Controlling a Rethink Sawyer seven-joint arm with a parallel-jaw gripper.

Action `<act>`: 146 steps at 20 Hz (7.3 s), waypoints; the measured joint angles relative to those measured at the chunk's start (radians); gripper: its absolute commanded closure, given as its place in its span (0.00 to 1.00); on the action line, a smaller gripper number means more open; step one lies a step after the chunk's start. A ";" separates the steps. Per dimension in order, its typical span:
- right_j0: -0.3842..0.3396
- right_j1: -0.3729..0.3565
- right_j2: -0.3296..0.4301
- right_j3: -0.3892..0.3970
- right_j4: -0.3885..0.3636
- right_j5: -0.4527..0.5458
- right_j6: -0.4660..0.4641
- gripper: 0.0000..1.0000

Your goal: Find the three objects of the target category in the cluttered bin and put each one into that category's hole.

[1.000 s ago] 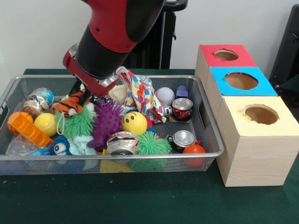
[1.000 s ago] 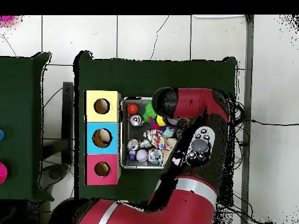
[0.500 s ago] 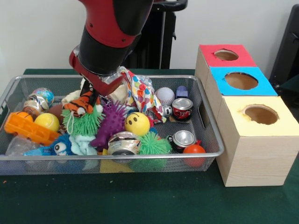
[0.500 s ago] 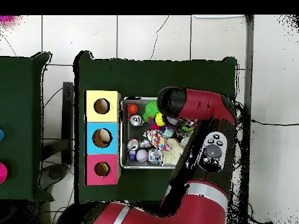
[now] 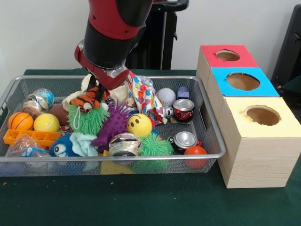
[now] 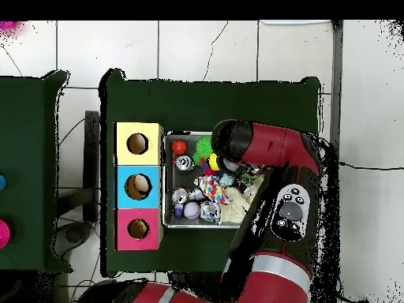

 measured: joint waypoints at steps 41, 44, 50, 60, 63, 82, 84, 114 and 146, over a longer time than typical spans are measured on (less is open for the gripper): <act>-0.001 -0.009 0.001 0.104 -0.007 -0.189 0.000 0.00; -0.005 -0.009 0.002 0.112 -0.007 -0.196 0.000 0.00; -0.043 -0.015 0.006 0.145 -0.012 -0.225 0.000 0.00; -0.192 -0.088 0.019 0.261 -0.132 -0.307 0.000 0.00; -0.223 -0.109 0.021 0.288 -0.162 -0.309 0.000 0.00; -0.291 -0.125 0.181 0.371 -0.240 -0.475 0.000 0.00; -0.292 -0.126 0.187 0.371 -0.240 -0.476 0.000 0.00; -0.172 -0.080 0.194 0.371 -0.153 -0.503 0.000 1.00; -0.255 -0.259 0.193 0.345 -0.132 -0.183 0.000 1.00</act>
